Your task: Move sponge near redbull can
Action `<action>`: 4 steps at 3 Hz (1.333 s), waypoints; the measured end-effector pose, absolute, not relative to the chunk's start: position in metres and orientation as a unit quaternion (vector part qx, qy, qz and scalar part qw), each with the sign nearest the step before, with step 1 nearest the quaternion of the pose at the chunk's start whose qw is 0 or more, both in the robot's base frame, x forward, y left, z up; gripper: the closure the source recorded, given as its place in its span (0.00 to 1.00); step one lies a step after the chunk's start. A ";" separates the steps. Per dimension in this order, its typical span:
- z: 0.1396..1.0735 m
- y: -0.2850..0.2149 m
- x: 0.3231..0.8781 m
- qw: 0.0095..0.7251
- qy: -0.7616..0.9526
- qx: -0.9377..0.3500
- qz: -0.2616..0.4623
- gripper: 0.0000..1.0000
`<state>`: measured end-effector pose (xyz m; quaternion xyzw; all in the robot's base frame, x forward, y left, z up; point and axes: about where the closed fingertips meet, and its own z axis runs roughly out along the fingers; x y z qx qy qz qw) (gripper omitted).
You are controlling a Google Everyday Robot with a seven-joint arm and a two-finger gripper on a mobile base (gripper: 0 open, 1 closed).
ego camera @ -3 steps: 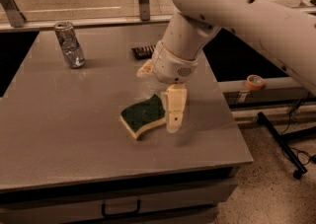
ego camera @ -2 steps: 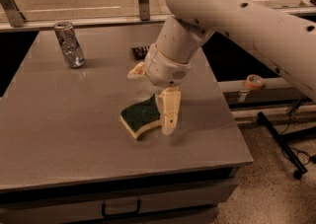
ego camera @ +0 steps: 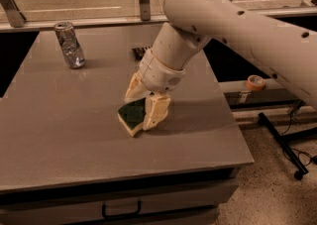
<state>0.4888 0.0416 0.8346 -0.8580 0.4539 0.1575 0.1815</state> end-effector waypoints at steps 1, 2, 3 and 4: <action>0.843 0.036 0.500 0.193 0.470 -0.846 0.164 0.65; 0.861 0.025 0.521 0.208 0.496 -0.829 0.154 0.87; 0.877 0.018 0.561 0.218 0.541 -0.801 0.136 1.00; 0.872 0.030 0.605 0.237 0.590 -0.758 0.146 1.00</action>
Offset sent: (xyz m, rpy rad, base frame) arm 0.0627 -0.0366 0.0528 0.0634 -0.0304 -0.2109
